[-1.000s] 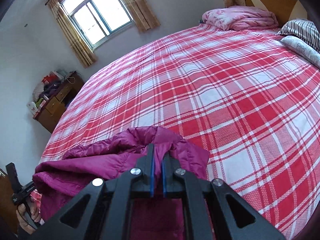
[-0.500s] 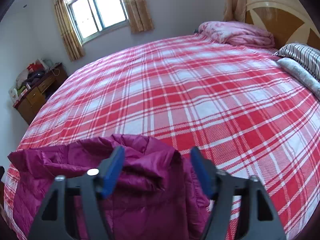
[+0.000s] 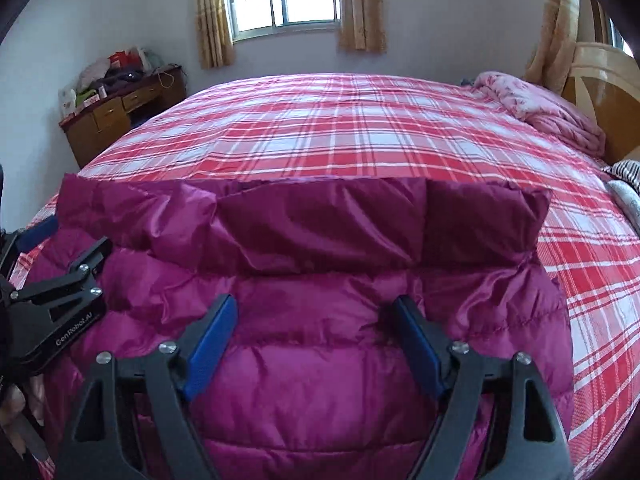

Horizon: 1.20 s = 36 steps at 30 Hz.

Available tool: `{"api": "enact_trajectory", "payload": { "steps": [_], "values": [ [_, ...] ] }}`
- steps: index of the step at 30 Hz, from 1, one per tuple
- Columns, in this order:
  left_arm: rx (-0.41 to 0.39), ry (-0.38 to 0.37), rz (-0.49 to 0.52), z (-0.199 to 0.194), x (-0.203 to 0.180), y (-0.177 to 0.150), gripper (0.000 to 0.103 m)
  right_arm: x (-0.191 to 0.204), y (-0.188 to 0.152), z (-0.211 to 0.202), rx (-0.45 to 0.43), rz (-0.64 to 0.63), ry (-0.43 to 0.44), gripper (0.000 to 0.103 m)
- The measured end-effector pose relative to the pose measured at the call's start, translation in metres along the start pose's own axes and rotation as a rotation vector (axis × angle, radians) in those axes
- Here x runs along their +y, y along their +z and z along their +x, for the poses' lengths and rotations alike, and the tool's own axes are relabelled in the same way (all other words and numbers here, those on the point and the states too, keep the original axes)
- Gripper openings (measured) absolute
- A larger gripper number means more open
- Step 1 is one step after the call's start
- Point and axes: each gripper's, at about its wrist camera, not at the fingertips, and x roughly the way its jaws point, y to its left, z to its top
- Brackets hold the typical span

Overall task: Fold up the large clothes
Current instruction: 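Press the folded jacket flat with both open tools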

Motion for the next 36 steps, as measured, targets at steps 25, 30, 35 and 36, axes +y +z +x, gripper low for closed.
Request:
{"api": "enact_trajectory", "payload": {
  "steps": [25,30,35,36],
  "values": [
    [0.144,-0.026,-0.009,0.045,-0.012,-0.001,0.091,-0.009,-0.002,0.032,0.099,0.038,-0.047,0.086],
    [0.149,-0.026,-0.01,0.047,-0.012,-0.002,0.091,-0.008,-0.002,0.034,0.112,0.028,-0.061,0.087],
    [0.151,-0.02,-0.009,0.048,-0.012,-0.002,0.092,-0.005,-0.003,0.037,0.122,0.011,-0.088,0.087],
    [0.151,-0.021,-0.009,0.048,-0.012,-0.002,0.092,-0.004,-0.003,0.037,0.123,0.008,-0.092,0.087]
  ]
}}
